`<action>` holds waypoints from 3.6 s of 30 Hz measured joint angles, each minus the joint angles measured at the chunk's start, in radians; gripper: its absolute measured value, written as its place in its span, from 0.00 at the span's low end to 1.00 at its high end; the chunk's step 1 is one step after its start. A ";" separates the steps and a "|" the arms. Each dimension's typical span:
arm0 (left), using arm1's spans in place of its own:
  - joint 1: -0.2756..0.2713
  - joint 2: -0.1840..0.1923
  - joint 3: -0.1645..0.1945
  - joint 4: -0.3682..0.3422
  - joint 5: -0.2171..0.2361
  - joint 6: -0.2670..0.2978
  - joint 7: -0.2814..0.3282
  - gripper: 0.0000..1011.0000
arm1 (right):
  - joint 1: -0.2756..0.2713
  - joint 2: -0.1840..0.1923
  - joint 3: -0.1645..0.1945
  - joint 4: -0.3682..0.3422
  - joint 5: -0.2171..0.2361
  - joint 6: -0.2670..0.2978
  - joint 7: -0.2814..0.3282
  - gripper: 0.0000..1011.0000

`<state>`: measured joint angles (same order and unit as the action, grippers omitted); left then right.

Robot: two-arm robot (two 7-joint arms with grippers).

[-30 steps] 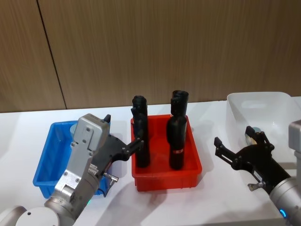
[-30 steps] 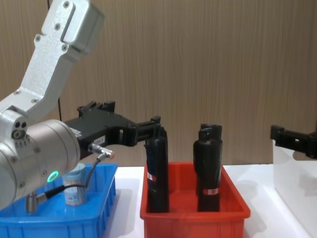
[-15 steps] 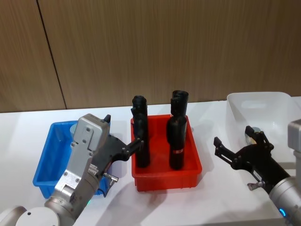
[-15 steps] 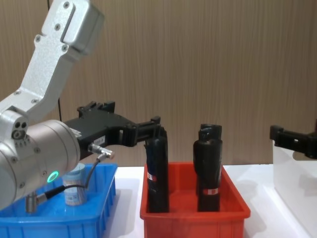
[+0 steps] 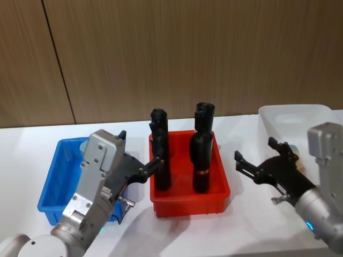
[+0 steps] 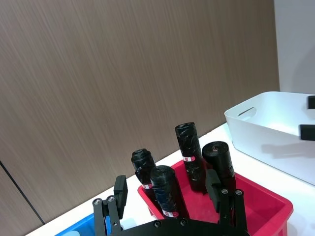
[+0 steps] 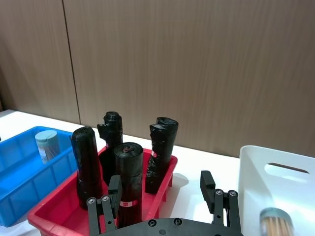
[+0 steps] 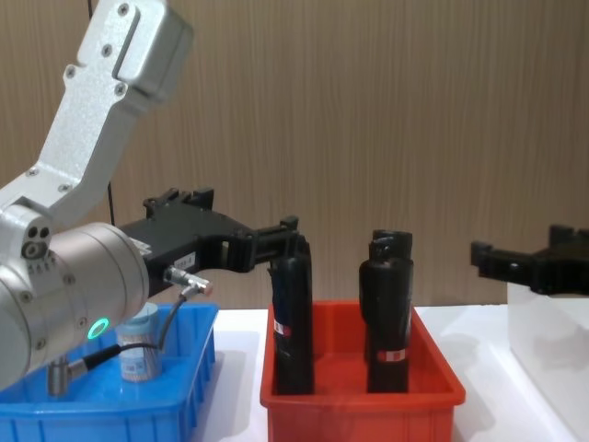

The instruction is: Pick the cotton swabs from the blue box and place them into the white box.

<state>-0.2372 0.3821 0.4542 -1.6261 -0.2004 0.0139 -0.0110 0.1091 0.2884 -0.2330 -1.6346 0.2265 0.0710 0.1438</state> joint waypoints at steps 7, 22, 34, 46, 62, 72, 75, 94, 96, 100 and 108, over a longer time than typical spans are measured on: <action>0.000 0.000 0.000 0.000 0.000 0.000 0.000 0.99 | 0.087 -0.038 -0.010 0.110 -0.031 0.004 0.064 0.99; 0.000 0.000 0.000 0.000 0.000 0.000 0.000 0.99 | 0.279 -0.107 -0.020 0.389 -0.063 -0.042 0.222 0.99; 0.000 0.000 0.000 0.000 0.000 0.000 0.000 0.99 | 0.378 -0.136 -0.019 0.560 -0.053 -0.090 0.338 0.99; 0.000 0.000 0.000 0.000 0.000 0.000 0.000 0.99 | 0.438 -0.152 -0.017 0.666 -0.027 -0.125 0.411 0.99; 0.000 0.000 0.000 0.000 0.000 0.000 0.000 0.99 | 0.438 -0.150 -0.020 0.664 -0.026 -0.123 0.402 0.99; 0.000 0.000 0.000 0.000 0.000 0.000 0.000 0.99 | 0.437 -0.149 -0.021 0.661 -0.026 -0.122 0.403 0.99; 0.000 0.000 0.000 0.000 0.000 0.000 0.000 0.99 | 0.436 -0.148 -0.021 0.660 -0.026 -0.122 0.403 0.99; 0.000 0.000 0.000 0.000 0.000 0.000 0.000 0.99 | 0.447 -0.152 -0.032 0.670 -0.023 -0.120 0.440 0.99; 0.000 0.000 0.000 0.000 0.000 0.000 0.000 0.99 | 0.449 -0.153 -0.034 0.671 -0.022 -0.120 0.444 0.99; 0.000 0.000 0.000 0.000 0.000 0.000 0.000 0.99 | 0.454 -0.156 -0.037 0.676 -0.022 -0.121 0.453 0.99; 0.000 0.000 0.000 0.000 0.000 0.000 0.000 0.99 | 0.466 -0.160 -0.042 0.688 -0.024 -0.125 0.462 0.99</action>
<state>-0.2372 0.3822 0.4542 -1.6262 -0.2003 0.0138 -0.0109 0.5749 0.1280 -0.2754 -0.9468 0.2025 -0.0536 0.6057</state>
